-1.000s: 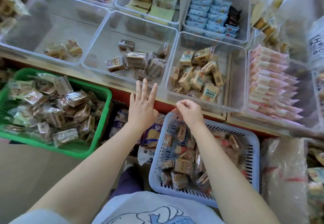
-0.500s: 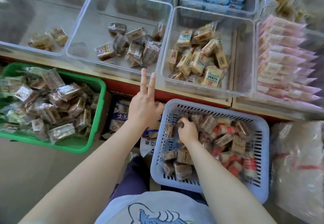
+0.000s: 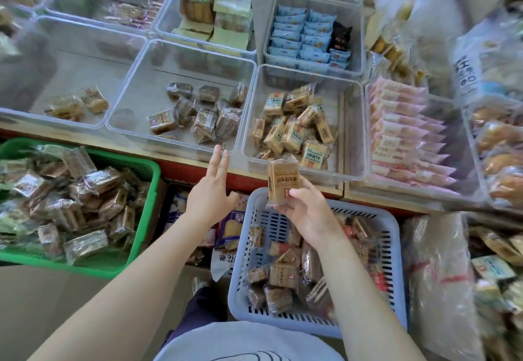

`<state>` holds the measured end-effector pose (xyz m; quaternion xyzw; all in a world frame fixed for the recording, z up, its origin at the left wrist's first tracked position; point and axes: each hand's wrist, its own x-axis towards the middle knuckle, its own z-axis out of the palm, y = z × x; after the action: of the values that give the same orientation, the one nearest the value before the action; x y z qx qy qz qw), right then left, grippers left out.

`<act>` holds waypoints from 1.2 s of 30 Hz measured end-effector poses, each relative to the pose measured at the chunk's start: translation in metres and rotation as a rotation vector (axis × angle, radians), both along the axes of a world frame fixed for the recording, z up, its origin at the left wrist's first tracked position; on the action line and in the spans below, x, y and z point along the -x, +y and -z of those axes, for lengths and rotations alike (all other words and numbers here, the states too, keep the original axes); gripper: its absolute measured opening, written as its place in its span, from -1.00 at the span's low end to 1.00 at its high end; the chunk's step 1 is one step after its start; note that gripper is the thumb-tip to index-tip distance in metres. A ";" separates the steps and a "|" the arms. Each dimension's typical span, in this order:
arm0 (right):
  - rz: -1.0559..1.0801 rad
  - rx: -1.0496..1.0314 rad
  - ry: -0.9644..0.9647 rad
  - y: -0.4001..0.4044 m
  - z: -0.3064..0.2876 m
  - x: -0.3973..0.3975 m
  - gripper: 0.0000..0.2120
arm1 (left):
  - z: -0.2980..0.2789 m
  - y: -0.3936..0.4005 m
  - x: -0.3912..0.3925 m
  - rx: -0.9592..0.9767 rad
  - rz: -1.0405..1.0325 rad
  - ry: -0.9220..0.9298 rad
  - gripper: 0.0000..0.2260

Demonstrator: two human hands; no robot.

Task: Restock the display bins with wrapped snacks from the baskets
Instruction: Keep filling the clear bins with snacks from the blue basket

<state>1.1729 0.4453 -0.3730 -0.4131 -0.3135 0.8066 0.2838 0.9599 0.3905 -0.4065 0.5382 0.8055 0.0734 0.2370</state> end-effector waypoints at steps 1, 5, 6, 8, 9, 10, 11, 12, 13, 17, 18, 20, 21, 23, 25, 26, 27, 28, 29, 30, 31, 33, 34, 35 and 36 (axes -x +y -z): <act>0.008 0.015 0.031 0.008 -0.006 0.009 -0.61 | -0.001 0.000 0.002 0.002 -0.001 -0.007 -0.17; -0.003 0.033 -0.017 0.055 -0.023 0.078 -0.80 | -0.003 0.001 0.012 0.001 0.007 -0.019 -0.20; -0.026 0.021 -0.062 0.068 -0.024 0.102 -0.81 | -0.003 0.001 0.014 0.001 0.008 -0.018 -0.20; -0.058 0.002 -0.162 0.089 -0.024 0.150 -0.74 | -0.003 0.001 0.015 -0.003 0.012 -0.008 -0.19; -0.064 -0.001 -0.200 0.097 -0.025 0.170 -0.70 | -0.003 0.001 0.015 -0.005 0.012 -0.003 -0.18; -0.071 -0.002 -0.218 0.104 -0.026 0.188 -0.68 | -0.003 0.001 0.015 -0.008 0.010 0.001 -0.18; -0.084 -0.008 -0.225 0.108 -0.025 0.200 -0.69 | -0.003 0.001 0.015 -0.015 0.005 0.004 -0.18; -0.102 -0.016 -0.225 0.109 -0.025 0.207 -0.73 | -0.003 0.001 0.014 -0.025 0.001 0.006 -0.18; -0.117 -0.031 -0.234 0.109 -0.024 0.208 -0.80 | -0.002 0.001 0.014 -0.035 -0.002 0.006 -0.18; -0.094 -0.099 -0.238 0.087 -0.018 0.165 -0.87 | 0.001 0.000 0.013 -0.070 -0.023 -0.002 -0.22; -0.082 -0.113 -0.223 0.078 -0.017 0.145 -0.84 | 0.002 0.000 0.011 -0.077 -0.028 -0.003 -0.22; -0.050 -0.117 -0.273 0.059 -0.008 0.103 -0.81 | 0.004 -0.001 0.008 -0.089 -0.046 -0.016 -0.23; -0.036 -0.107 -0.354 0.049 0.003 0.083 -0.80 | 0.006 -0.001 0.007 -0.096 -0.055 -0.026 -0.23; -0.108 -0.108 -0.626 0.028 0.035 0.049 -0.81 | 0.010 -0.002 0.004 -0.120 -0.061 -0.040 -0.23; -0.399 -0.197 -0.969 0.007 0.079 0.025 -0.84 | 0.015 -0.003 0.003 -0.143 -0.057 -0.047 -0.22; -0.565 -0.239 -1.082 -0.001 0.101 0.017 -0.81 | 0.017 -0.002 0.003 -0.152 -0.056 -0.048 -0.22; -0.705 -0.269 -1.127 -0.011 0.121 0.011 -0.68 | 0.019 -0.002 0.003 -0.155 -0.056 -0.048 -0.22; -0.815 -0.287 -1.118 -0.019 0.139 0.009 -0.49 | 0.021 -0.002 0.003 -0.158 -0.058 -0.046 -0.22; -0.896 -0.313 -1.094 -0.026 0.155 0.009 -0.31 | 0.023 -0.002 0.003 -0.160 -0.059 -0.044 -0.22; -0.959 -0.354 -1.078 -0.033 0.168 0.011 -0.20 | 0.025 -0.002 0.003 -0.162 -0.057 -0.040 -0.21; -0.993 -0.401 -1.079 -0.038 0.180 0.013 -0.17 | 0.027 -0.003 0.003 -0.165 -0.054 -0.034 -0.21; -0.951 -0.497 -1.139 -0.048 0.193 0.017 -0.27 | 0.029 -0.003 0.003 -0.173 -0.046 -0.027 -0.21; -0.894 -0.527 -1.157 -0.050 0.194 0.017 -0.35 | 0.030 -0.003 0.004 -0.176 -0.042 -0.025 -0.21; -0.833 -0.534 -1.147 -0.050 0.190 0.018 -0.43 | 0.030 -0.003 0.004 -0.177 -0.042 -0.024 -0.21; -0.762 -0.498 -1.110 -0.048 0.183 0.017 -0.50 | 0.029 -0.003 0.004 -0.174 -0.044 -0.025 -0.21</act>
<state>1.1554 0.3976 -0.5560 -0.5472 -0.7086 0.4251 -0.1329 0.9563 0.3879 -0.4356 0.5381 0.8046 0.1550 0.1976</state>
